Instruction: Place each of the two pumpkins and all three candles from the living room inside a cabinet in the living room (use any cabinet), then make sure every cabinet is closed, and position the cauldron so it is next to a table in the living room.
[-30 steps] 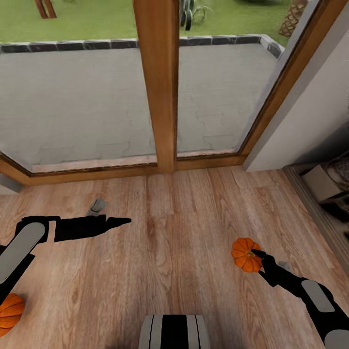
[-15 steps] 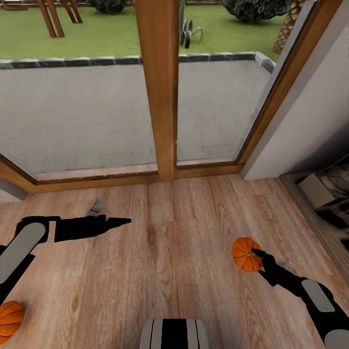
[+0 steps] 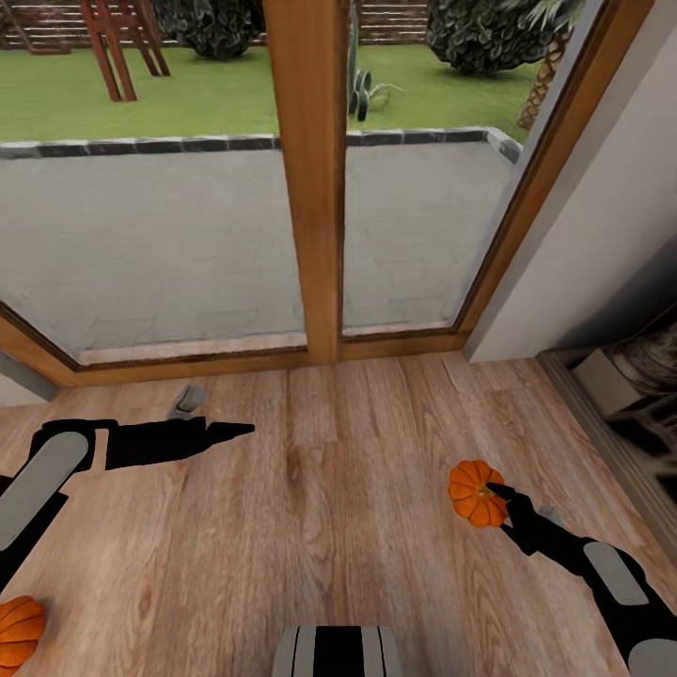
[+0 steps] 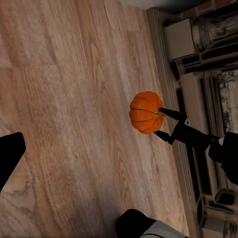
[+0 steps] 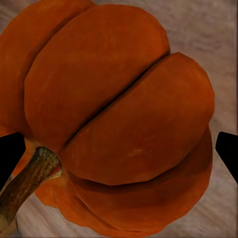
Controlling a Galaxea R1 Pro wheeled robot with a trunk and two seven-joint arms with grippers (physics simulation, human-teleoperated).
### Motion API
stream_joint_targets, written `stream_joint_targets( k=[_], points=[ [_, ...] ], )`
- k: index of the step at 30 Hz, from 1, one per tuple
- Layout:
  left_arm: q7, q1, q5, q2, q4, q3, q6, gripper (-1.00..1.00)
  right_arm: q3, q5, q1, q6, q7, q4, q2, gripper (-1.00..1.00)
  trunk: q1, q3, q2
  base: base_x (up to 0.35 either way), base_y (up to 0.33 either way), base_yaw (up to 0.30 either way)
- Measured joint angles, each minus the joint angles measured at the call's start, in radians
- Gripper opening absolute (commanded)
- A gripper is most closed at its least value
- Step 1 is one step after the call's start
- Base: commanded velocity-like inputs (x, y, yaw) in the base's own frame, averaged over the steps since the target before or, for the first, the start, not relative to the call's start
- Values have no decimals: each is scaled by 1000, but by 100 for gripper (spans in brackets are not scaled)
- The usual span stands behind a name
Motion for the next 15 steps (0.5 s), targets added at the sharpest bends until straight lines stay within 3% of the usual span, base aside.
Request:
stream_joint_targets(
  k=[6,15],
  points=[
    [0,0,2,0,0,2,0,100,0,-1,0,0,0,0,1,-100,0,2,0,0,0,67],
    [-1,0,2,1,0,2,0,100,2,-2,0,0,0,0,2,-100,-1,14,0,0,0,218]
  ],
)
